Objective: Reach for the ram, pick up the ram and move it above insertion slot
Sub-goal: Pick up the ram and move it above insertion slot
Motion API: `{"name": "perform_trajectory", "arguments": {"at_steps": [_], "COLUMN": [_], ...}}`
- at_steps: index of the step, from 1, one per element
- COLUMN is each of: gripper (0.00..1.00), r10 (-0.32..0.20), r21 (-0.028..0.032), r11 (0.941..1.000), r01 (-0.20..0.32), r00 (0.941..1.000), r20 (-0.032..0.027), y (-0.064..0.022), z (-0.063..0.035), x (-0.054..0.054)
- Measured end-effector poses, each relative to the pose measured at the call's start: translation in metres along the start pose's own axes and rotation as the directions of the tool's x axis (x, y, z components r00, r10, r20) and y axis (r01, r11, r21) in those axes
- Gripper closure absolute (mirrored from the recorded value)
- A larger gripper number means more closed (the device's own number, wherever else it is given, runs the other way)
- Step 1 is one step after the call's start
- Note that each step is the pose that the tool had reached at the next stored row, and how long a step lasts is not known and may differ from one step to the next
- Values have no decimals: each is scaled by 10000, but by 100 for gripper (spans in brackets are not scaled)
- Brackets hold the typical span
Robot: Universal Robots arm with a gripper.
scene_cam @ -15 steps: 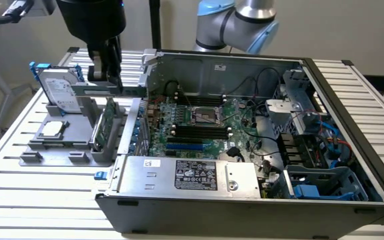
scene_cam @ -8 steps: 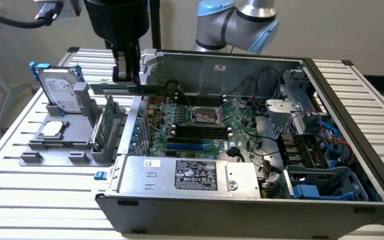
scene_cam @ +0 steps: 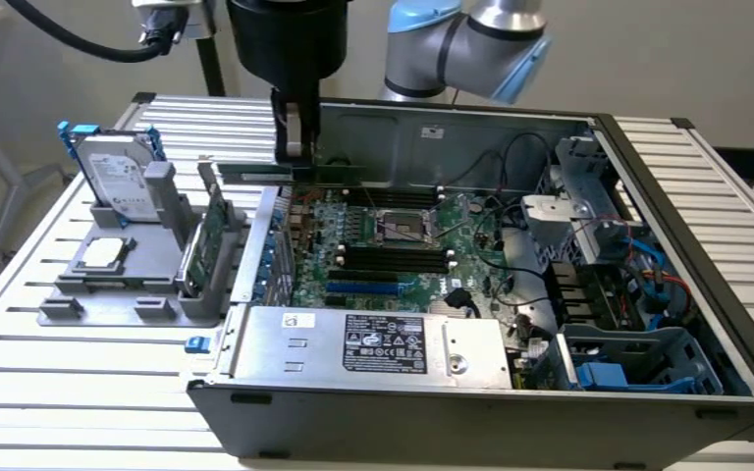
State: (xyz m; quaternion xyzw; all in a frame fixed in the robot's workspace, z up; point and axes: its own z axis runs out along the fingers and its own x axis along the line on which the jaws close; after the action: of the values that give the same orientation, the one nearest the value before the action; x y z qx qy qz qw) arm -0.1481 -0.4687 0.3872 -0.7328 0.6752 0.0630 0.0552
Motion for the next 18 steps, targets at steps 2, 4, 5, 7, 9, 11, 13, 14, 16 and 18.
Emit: {"name": "perform_trajectory", "arguments": {"at_steps": [2, 4, 5, 7, 9, 11, 13, 14, 16, 18], "gripper": [87, 87, 87, 87, 87, 87, 87, 87, 87, 87], "r10": [1, 0, 0, 1, -1, 0, 0, 1, 0, 1], "r21": [1, 1, 1, 2, 1, 1, 1, 2, 1, 0], "r11": [10000, 10000, 10000, 10000, 10000, 10000, 10000, 10000, 10000, 10000], "r01": [-1, 0, 0, -1, 1, 0, 0, -1, 0, -1], "r00": [10000, 10000, 10000, 10000, 10000, 10000, 10000, 10000, 10000, 10000], "r20": [8, 9, 9, 10, 10, 9, 8, 10, 6, -8], "y": [-90, -181, -224, -318, -408, -498, -589, -634, -726, -796], "z": [-1, -3, -4, -5, -6, -8, -7, -5, -3, 4], "x": [7, 15, 18, 26, 33, 39, 39, 35, 19, -10]}}
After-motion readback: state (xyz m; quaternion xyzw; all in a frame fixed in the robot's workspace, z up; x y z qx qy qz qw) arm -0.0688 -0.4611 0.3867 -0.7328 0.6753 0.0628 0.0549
